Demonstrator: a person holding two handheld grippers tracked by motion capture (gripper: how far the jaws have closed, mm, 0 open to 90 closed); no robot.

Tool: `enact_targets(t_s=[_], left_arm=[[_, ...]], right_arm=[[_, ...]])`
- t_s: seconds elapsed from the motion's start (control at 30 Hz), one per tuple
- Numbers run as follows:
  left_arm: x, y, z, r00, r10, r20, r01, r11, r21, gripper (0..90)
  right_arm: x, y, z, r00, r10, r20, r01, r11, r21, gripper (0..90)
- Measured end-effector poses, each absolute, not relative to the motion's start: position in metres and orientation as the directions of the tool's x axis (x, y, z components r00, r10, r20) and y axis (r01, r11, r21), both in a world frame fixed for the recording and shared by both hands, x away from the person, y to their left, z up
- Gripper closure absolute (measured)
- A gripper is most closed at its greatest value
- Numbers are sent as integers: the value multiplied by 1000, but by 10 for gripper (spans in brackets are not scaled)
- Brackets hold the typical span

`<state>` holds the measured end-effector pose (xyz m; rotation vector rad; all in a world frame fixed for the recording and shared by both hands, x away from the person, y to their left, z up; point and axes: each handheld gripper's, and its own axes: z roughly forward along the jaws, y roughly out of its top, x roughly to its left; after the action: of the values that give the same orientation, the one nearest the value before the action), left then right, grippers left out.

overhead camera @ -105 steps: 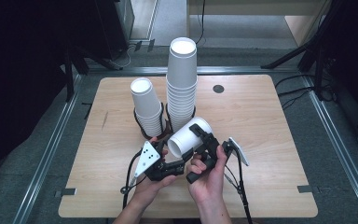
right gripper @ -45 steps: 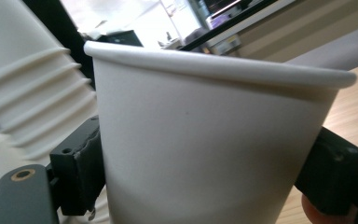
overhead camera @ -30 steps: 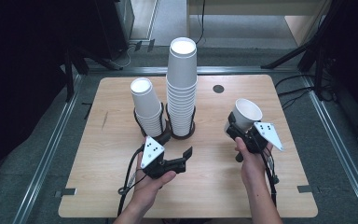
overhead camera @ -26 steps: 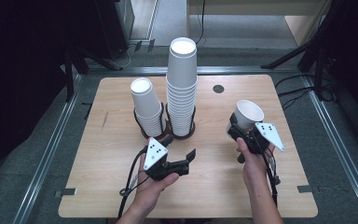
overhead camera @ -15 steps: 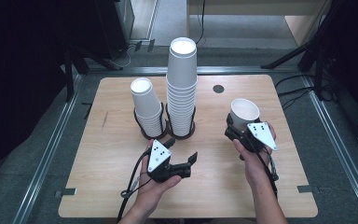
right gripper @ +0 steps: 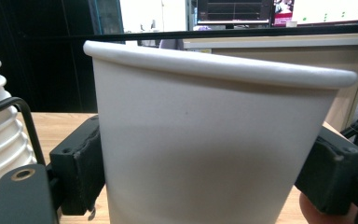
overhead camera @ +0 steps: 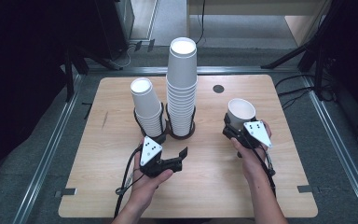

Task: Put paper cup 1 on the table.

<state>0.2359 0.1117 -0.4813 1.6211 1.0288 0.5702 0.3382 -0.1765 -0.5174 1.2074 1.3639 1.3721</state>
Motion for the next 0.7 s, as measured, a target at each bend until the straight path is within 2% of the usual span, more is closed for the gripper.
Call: enact_targets(t_s=[0.47,0.7], left_arm=[[243,122,-483,488,861,-147,334,-28,942,123],[247,124,-485,482,861,-164,345,-15,939,122]], right_arm=[[348,-186,-528,-175,981,80,99,-63,993,150],[350,-181,-536,-187,982,31,134,-5,991,150]])
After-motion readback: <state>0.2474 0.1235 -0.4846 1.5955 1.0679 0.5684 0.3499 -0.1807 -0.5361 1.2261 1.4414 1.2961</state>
